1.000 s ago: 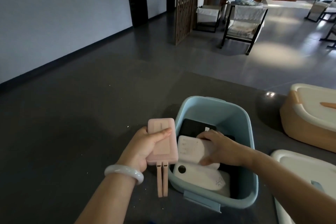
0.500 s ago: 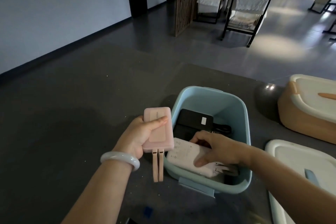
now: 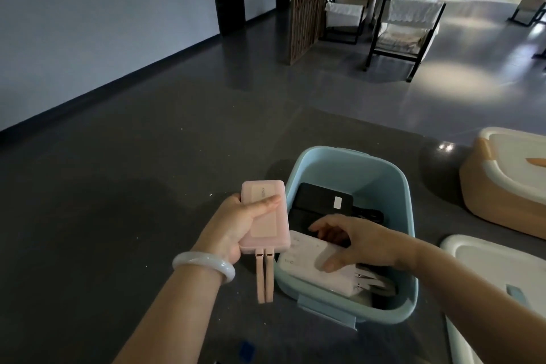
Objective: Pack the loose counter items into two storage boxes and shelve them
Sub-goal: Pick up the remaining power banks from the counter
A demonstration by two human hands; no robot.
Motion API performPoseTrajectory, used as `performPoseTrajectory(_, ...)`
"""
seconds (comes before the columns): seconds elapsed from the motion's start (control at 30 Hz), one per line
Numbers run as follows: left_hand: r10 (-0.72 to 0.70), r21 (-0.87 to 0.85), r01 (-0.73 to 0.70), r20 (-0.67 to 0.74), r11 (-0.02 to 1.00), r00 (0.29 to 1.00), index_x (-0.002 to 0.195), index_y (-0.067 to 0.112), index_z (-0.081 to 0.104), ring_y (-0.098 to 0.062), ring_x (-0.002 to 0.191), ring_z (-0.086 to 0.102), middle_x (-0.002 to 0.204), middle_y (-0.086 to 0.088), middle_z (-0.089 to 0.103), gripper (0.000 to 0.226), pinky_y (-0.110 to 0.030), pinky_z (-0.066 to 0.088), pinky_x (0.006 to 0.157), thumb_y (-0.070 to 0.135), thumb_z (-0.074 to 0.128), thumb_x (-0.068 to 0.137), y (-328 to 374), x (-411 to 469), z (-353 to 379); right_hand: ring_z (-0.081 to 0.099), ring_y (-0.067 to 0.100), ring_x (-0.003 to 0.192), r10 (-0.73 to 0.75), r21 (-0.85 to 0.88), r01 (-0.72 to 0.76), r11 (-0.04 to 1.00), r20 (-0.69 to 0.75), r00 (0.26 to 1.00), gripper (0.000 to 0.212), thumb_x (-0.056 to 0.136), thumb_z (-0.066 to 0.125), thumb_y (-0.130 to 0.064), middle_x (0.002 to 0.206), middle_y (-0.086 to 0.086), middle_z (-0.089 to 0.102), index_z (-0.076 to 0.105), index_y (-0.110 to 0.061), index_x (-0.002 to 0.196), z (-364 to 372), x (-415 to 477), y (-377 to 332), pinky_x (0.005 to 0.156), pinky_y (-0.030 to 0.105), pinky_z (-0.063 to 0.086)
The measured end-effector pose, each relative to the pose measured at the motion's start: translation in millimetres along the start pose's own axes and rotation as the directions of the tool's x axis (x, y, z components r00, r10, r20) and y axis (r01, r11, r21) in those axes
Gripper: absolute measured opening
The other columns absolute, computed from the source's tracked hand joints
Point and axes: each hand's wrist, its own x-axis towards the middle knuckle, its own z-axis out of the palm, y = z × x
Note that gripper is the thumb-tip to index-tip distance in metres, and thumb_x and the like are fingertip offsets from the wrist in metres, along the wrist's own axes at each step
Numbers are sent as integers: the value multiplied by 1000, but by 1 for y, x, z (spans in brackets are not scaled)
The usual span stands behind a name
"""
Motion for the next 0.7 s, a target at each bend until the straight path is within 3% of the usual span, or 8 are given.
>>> performPoseTrajectory(0.13,110,-43,-112,-48,993,993,112,11,59,-24,82,72,97,-11,72,48,-33,56,57,27,83,74,0,-8,10,63,7,101,-16,169,62,984,-257,966,28,87,67,-37,107,-8,66,63,-29,114,0,6,-29,93,26,51)
performPoseTrajectory(0.27,194,-89,-197,-47,976,980,111,15,56,-20,82,73,101,-10,72,43,-36,61,65,26,81,78,9,-8,33,68,22,96,-59,623,162,765,-183,981,35,92,59,-32,105,12,71,64,-4,112,3,9,-58,91,36,54)
performPoseTrajectory(0.33,226,-66,-230,-69,971,972,112,17,53,-21,86,72,104,-9,70,44,-43,61,77,34,79,80,11,-4,39,67,25,92,-22,697,156,700,-198,980,42,84,66,-32,104,17,70,63,0,110,1,13,-61,86,39,54)
performPoseTrajectory(0.4,258,-2,-259,-56,966,964,113,19,53,-19,92,70,106,-6,69,44,-46,58,83,49,69,85,9,0,39,67,27,89,36,744,148,652,-226,973,33,85,67,-20,103,19,70,64,3,109,-7,18,-57,80,37,54)
performPoseTrajectory(0.47,324,250,-301,-56,920,944,111,21,55,-17,98,64,109,-2,63,44,-44,54,89,60,52,90,5,8,33,68,25,82,103,726,128,676,-264,959,21,88,64,-7,96,18,71,66,1,107,-21,21,-49,72,32,55)
performPoseTrajectory(0.53,362,466,-299,-49,833,931,112,27,54,-15,105,56,115,2,57,40,-39,48,93,61,41,94,-2,17,25,66,19,74,131,600,86,795,-308,942,16,88,64,-4,88,13,71,69,-4,103,-41,26,-36,64,26,54)
performPoseTrajectory(0.6,324,537,-288,27,793,946,111,29,50,-6,98,53,113,7,53,32,-27,45,83,53,32,100,-10,19,24,67,18,82,142,390,-10,921,-309,940,17,86,68,-8,93,6,73,71,-12,103,-60,30,-21,76,29,55)
performPoseTrajectory(0.7,267,550,-279,104,788,958,111,29,50,7,81,48,103,10,54,29,-14,35,67,44,25,105,-25,15,32,66,19,90,200,296,-127,947,-234,951,26,84,71,-8,100,4,71,68,-11,109,-70,38,-4,87,32,52)
